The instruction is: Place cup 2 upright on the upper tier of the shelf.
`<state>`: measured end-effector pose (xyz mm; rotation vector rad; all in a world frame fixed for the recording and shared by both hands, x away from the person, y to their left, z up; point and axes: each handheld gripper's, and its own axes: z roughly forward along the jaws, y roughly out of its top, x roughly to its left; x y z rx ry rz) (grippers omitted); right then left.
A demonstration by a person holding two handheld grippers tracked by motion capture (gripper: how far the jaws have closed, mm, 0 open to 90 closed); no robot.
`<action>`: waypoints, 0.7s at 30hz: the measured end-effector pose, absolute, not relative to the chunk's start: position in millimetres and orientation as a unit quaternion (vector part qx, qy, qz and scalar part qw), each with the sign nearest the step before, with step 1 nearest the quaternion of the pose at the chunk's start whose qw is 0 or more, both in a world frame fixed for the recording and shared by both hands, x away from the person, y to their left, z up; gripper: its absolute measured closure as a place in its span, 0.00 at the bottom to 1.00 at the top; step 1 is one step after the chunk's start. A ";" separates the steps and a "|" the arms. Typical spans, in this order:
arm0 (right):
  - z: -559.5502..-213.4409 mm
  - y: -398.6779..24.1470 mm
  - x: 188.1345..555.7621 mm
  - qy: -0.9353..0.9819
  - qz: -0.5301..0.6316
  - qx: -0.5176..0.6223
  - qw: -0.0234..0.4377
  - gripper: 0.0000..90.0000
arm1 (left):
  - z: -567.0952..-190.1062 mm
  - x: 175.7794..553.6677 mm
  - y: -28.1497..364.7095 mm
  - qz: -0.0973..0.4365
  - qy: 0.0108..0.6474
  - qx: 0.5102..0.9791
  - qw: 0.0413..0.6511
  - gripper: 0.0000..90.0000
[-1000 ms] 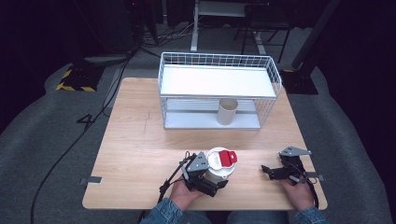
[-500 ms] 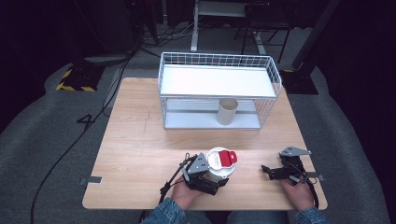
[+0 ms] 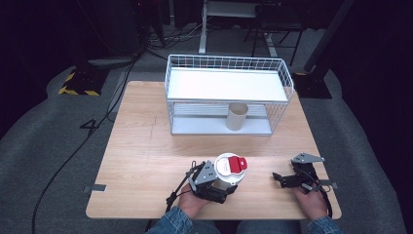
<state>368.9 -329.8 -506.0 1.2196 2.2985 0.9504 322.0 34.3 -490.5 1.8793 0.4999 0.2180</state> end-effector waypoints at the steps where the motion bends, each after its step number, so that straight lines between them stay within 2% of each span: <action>1: -506.0 -329.8 368.8 0.815 0.337 0.433 0.185 0.00 | -490.3 322.2 34.4 0.096 0.209 0.798 0.557 0.15; 21: -506.0 -329.8 368.9 0.815 0.337 0.433 0.185 0.00 | -483.2 319.5 31.2 0.097 0.191 0.799 0.561 0.16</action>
